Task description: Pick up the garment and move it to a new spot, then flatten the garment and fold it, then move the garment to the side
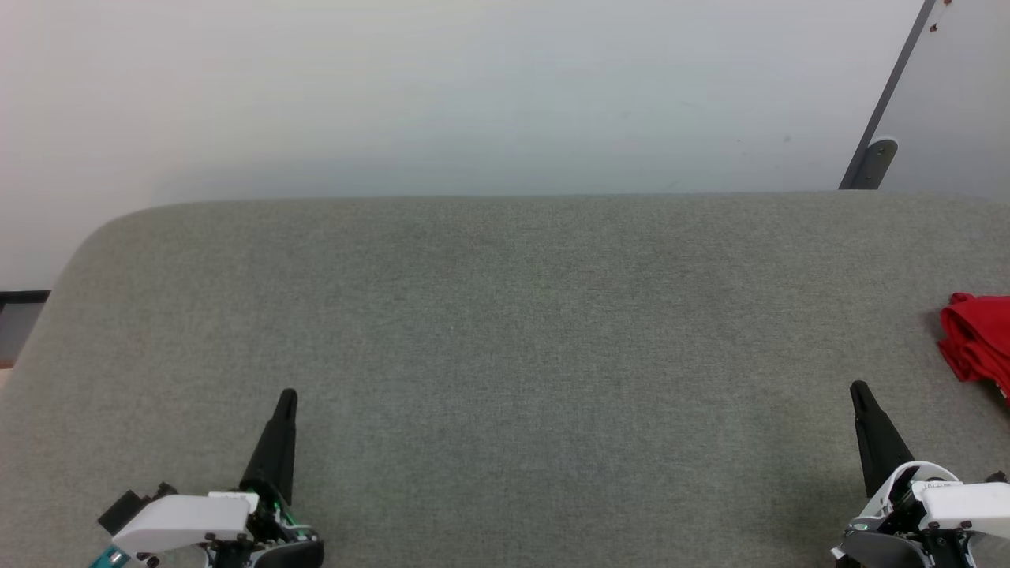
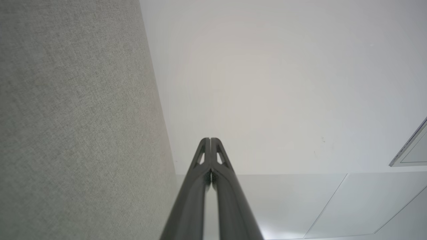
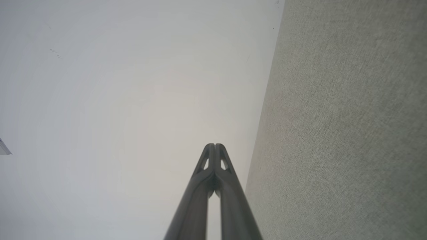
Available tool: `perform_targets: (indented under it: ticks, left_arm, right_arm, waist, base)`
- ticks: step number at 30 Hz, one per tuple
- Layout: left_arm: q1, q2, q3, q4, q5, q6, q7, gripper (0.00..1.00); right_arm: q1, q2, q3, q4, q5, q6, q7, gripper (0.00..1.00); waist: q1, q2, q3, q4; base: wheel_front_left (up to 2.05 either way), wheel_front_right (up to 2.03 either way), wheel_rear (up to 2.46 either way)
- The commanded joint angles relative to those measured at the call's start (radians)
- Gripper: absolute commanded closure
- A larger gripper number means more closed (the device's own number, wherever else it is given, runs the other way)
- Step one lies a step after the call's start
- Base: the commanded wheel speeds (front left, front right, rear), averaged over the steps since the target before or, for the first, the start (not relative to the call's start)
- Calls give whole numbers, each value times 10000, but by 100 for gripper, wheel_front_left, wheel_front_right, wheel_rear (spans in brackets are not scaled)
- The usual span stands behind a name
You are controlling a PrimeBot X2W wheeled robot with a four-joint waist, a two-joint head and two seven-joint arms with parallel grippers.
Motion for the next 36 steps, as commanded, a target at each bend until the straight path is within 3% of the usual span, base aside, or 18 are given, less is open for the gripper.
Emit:
perform_targets:
  ticks: [1,36]
  left_arm:
    - [-87,-19,22,10,13,-34,19,100]
    - [-100,-79,112,14,104,-35,80,100]
  right_arm:
    - [-28,40,-5,2,32,-10,21,100]
    - [-27,38,-2,2,35,-10,18,100]
  waist:
    - [0,0,0,0]
    - [0,0,0,0]
  base:
    - [0,0,0]
    - [0,0,0]
